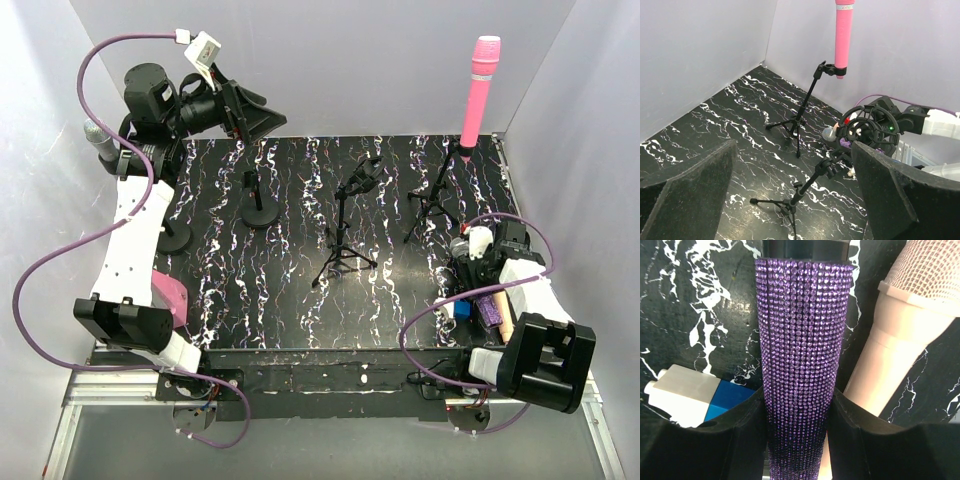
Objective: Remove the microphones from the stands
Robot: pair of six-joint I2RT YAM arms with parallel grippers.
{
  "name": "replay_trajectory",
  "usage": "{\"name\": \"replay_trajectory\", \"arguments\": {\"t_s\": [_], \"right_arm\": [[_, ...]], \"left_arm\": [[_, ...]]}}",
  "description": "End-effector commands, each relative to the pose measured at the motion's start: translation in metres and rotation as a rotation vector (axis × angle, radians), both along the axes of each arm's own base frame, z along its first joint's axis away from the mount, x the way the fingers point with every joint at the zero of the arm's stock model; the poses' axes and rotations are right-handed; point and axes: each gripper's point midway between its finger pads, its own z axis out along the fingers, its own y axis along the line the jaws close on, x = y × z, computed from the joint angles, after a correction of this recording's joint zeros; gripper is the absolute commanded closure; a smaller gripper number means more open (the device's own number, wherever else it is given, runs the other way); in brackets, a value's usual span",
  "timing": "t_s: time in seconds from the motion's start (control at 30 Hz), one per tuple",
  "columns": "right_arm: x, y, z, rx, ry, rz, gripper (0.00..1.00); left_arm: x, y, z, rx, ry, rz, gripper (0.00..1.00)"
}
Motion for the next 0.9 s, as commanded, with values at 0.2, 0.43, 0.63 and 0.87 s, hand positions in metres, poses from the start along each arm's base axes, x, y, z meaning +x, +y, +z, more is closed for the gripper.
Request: {"name": "replay_trajectory", "arguments": {"t_s": [0.2,0.43,0.63,0.87], "right_arm": [[0.013,-0.007,-0.002,-0.030,-0.061,0.008,0.47],[0.013,-0.010,0.002,-0.039,-0.069,-0.030,0.30],[0.018,-0.009,0.044,-0.019,-0.104,-0.101,0.22],[0.002,0.027,0.143,0.145,-0.243,-0.106,0.17]], "left_arm": [[-0.006,0.004,0.008,0.006,-0.020,0.018,0.02],[0.002,0.004,0.006,-0.010,0.002,0.028,0.02],[-0.015,-0.003,-0.023,0.026,0.021,-0.092,0.03],[-0.042,-0.007,-0.051,0.097,-0.050,-0.226,0.03]]}}
